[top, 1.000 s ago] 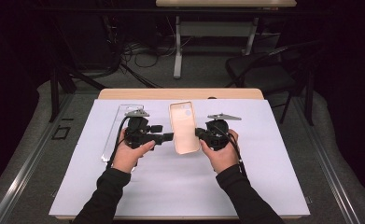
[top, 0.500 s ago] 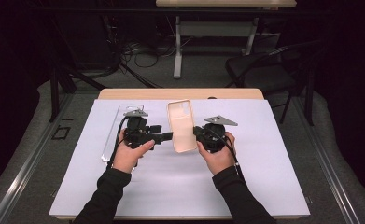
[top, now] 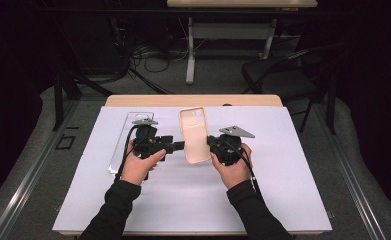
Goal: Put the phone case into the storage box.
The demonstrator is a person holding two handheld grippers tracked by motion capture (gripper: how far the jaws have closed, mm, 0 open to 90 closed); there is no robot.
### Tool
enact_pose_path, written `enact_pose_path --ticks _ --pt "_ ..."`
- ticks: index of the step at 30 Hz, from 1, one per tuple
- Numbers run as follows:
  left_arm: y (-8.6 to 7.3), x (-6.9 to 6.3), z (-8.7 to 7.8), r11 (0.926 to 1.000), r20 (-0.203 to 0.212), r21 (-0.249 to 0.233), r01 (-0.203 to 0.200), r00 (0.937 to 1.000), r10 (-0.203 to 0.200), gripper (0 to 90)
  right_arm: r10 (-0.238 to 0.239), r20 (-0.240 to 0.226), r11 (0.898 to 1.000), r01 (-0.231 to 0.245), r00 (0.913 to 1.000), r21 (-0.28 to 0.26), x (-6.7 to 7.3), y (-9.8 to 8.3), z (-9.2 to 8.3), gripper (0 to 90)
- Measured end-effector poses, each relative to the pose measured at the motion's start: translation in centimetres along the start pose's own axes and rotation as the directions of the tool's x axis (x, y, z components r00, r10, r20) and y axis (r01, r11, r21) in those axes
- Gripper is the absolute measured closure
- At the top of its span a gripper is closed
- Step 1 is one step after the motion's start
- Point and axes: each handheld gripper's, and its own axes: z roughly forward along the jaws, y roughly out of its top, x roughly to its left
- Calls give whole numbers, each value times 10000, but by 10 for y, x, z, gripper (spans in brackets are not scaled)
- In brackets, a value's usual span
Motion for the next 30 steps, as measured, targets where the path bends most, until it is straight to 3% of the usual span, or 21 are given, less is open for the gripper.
enact_pose_path --ticks 2,6,8,9,14,25,30 --pt "-1 0 -1 9997 134 -165 158 9998 -156 447 -29 -30 10000 29 10000 -27 1 0 -1 860" --pt "-1 0 -1 9985 468 5 556 9974 -556 448 -117 -59 9999 117 9999 -54 2 -1 -1 860" --pt "-2 -1 0 9980 484 46 633 9968 -635 448 -129 -69 9999 129 9999 -59 3 -1 -2 860" --pt "-3 -1 0 9963 316 -10 859 9958 -858 448 -125 -126 9999 124 9998 -49 4 -1 -2 860" --pt "-5 0 3 9940 487 35 1091 9928 -1092 457 -139 -199 9999 137 9997 -85 5 -3 -2 860" --pt "-7 2 8 9939 437 41 1099 9930 -1100 570 -146 -386 9999 143 9991 -94 10 -6 -3 860" --pt "-8 4 8 9919 611 -17 1272 9900 -1268 617 -159 -454 9999 158 9988 -19 12 -8 -1 860"
